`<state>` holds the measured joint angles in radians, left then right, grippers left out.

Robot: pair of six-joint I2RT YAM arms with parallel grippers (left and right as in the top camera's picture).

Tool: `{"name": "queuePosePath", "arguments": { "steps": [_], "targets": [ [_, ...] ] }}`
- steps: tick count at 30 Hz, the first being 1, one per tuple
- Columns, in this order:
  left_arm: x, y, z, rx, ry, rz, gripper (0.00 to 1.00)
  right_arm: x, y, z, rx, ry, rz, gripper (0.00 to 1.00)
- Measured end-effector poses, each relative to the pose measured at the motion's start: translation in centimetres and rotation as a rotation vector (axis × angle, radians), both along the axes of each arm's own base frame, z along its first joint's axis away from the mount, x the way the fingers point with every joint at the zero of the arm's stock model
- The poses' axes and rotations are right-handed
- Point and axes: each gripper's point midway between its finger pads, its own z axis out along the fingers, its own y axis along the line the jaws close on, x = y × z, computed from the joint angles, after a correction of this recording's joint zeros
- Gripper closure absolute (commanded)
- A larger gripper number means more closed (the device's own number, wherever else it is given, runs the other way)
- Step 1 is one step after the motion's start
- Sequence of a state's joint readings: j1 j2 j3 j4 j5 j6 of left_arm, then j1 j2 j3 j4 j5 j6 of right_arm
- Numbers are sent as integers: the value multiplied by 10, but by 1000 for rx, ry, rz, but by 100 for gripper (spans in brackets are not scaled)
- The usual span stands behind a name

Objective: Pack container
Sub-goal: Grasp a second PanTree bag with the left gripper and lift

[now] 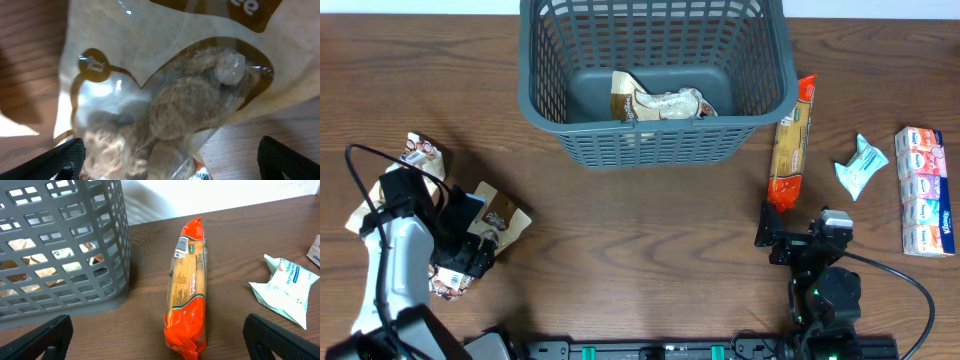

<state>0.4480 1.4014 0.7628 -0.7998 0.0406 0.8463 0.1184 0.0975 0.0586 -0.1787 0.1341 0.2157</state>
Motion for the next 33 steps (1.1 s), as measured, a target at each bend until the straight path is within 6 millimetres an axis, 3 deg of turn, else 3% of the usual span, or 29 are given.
{"name": "queuePosePath", "arguments": {
  "steps": [14,21,25,30,33],
  "targets": [
    [3,2,-30,-33,67,-5,1,0,0,0,0,0,2,1],
    [7,1,-36,-47,64,-4,0,0,0,0,1,0,2,1],
    [8,1,-36,-48,61,0,16,0,0,0,0,-1,2,1],
    [9,-2,-36,-63,54,-4,53,0,1,0,1,-1,3,1],
    [10,-3,-36,-69,51,-10,56,0,1,0,1,-1,3,1]
  ]
}}
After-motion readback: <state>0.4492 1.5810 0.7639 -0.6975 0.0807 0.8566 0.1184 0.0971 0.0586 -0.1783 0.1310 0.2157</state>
